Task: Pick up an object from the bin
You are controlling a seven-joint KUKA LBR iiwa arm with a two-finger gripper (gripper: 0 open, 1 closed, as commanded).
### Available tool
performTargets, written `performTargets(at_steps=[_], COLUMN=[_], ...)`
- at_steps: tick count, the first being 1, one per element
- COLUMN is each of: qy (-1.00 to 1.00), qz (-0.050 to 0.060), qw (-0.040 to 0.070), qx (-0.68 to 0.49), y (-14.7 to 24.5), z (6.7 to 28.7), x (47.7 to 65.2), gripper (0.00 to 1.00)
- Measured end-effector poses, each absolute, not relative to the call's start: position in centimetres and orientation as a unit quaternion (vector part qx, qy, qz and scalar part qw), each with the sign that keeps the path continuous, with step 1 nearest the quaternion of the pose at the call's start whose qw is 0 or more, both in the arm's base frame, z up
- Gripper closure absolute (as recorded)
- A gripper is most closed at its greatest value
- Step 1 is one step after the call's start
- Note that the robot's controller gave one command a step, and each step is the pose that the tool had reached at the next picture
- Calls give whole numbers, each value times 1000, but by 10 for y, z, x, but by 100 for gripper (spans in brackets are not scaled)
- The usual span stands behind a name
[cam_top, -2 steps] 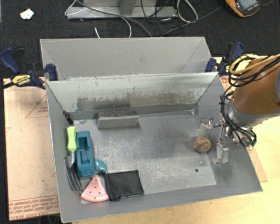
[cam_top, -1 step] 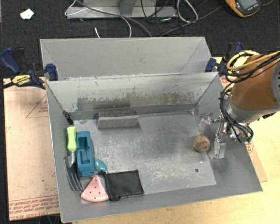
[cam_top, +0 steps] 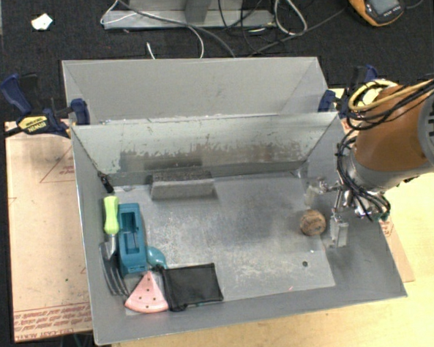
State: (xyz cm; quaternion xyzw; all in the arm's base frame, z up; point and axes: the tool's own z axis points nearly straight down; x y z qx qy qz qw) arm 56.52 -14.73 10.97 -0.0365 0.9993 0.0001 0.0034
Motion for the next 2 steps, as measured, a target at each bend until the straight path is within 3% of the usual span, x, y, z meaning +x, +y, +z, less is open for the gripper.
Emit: performTargets(at_steps=[1, 2], qy=[1000, 1000], qz=[0, 0], qw=[8, 6], qx=[24, 13], y=[-151, -149], z=[70, 71], x=[571, 564], gripper=[0, 100])
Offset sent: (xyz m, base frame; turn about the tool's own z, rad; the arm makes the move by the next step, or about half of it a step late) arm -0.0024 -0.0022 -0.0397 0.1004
